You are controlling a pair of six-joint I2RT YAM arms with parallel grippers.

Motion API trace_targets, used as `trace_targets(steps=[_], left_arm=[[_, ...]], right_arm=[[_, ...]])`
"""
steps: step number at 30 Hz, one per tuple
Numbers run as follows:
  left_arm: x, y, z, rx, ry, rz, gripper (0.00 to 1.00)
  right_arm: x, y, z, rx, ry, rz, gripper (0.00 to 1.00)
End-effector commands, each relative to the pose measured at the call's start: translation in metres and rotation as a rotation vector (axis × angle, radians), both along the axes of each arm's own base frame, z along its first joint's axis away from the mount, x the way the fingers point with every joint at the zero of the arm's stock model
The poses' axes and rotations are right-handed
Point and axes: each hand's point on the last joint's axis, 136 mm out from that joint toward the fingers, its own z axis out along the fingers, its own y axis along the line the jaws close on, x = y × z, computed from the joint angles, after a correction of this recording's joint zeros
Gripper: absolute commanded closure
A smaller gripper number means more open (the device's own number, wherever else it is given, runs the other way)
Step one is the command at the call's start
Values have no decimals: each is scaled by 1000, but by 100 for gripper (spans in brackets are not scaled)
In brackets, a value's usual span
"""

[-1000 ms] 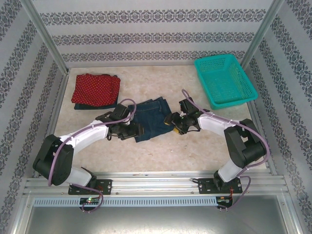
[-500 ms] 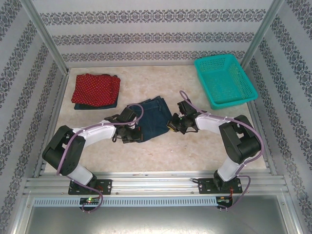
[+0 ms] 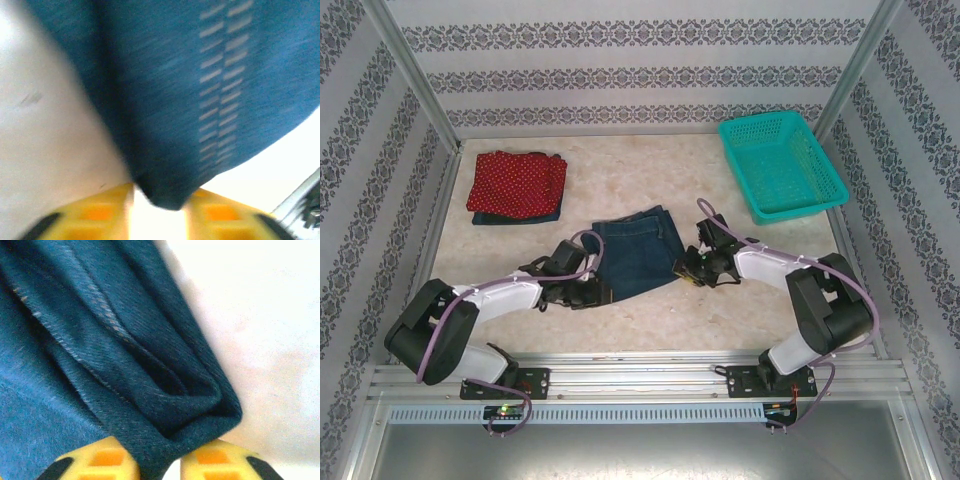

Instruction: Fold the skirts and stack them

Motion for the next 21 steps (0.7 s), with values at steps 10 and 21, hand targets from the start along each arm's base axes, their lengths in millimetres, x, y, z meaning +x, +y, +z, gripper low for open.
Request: trace_targets(steps=[10,21], left_arm=[[45,-12,141,-180,-336,56,15],[127,-76,110,-277,-204,127,24]], right_arm=[[28,-8,103,-112,-332,25,68],[26,33,55,14,-179,117,92]])
